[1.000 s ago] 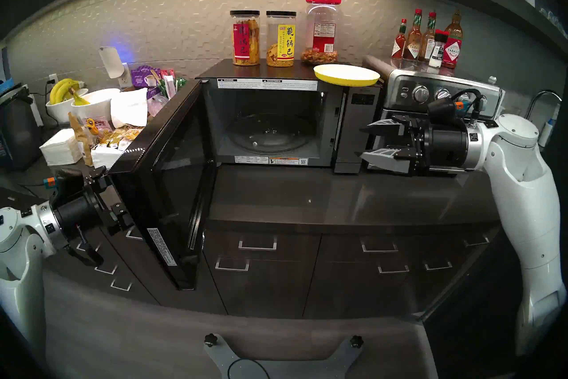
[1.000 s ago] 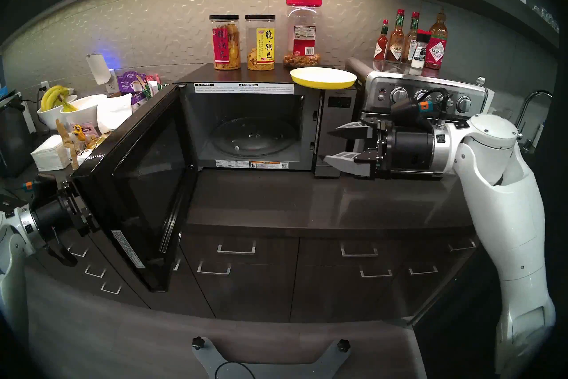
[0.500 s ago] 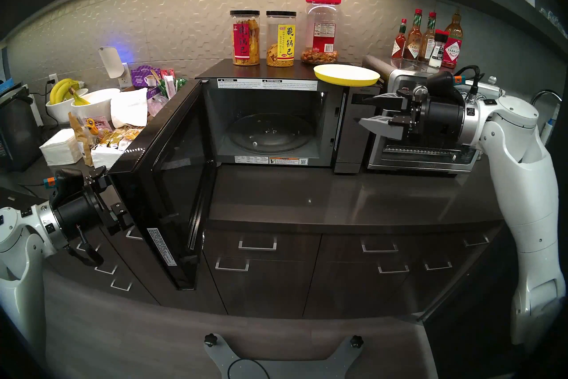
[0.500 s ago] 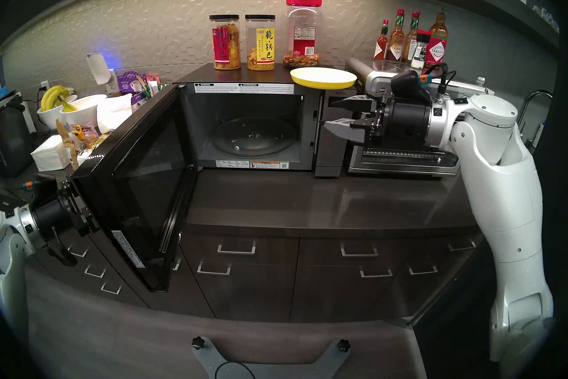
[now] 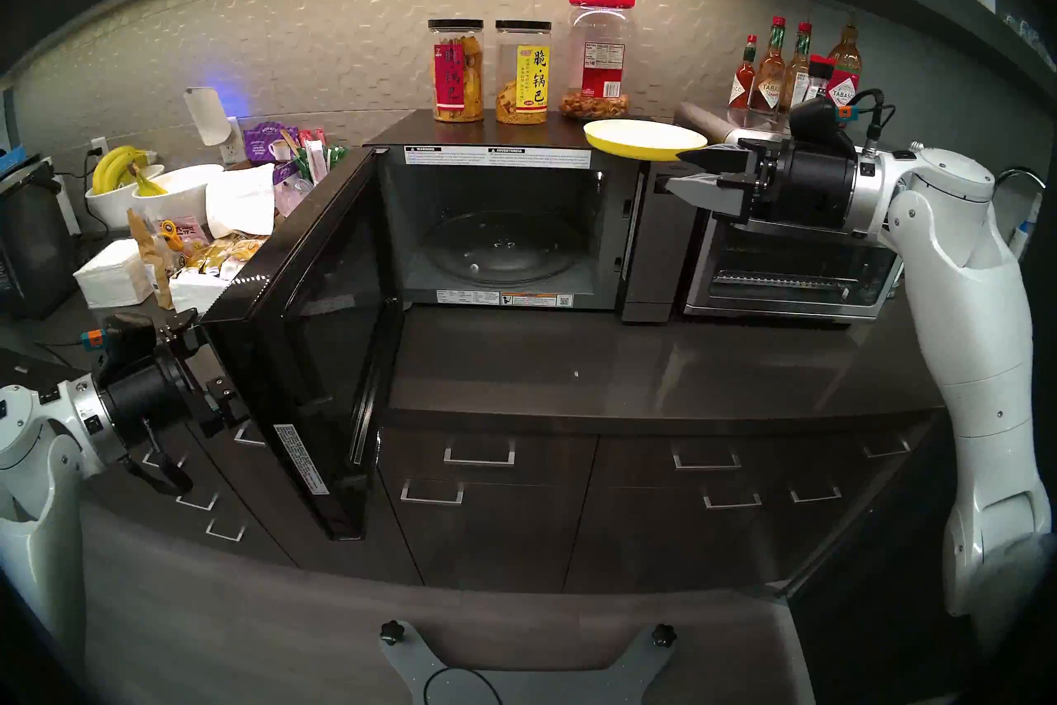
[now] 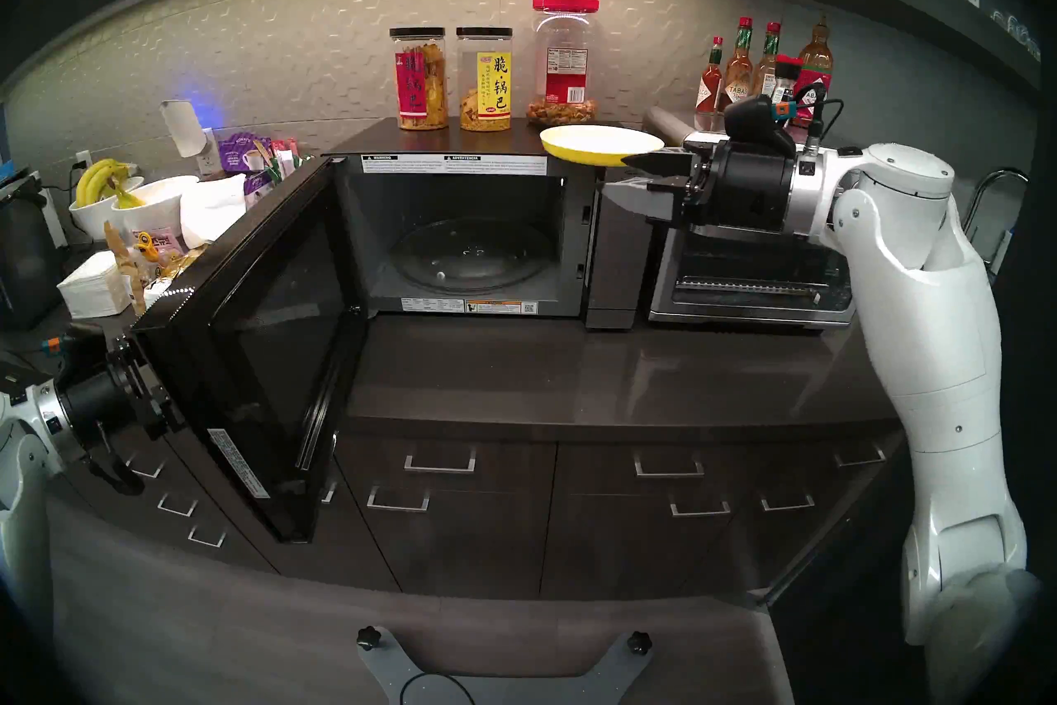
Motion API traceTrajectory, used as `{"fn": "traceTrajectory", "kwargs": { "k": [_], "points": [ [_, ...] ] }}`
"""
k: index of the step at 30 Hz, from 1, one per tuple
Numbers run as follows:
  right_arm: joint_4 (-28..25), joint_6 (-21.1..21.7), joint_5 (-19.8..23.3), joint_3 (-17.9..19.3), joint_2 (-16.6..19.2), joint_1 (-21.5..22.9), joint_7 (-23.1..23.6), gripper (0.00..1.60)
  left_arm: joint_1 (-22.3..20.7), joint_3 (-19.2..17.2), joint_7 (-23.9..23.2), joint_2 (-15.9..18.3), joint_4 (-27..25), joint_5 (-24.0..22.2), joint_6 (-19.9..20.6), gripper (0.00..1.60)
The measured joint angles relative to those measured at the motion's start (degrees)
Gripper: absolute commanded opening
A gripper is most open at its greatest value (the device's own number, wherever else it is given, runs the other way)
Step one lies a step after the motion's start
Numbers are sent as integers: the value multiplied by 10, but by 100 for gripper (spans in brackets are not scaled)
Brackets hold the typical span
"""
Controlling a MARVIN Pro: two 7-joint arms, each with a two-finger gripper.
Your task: Open the microwave, put the plate inside, and close the door
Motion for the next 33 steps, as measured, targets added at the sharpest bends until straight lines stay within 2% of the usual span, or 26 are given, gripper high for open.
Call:
{"fn": "traceTrajectory", "kwargs": {
  "k": [20,33],
  "points": [
    [70,16,-66,-55,-41,100,-31,160,-1,0,-1,-1,0,1,0,160],
    [123,28,-114,-85,-62,166,-22,160,-2,0,-2,-1,0,2,0,160]
  ]
}}
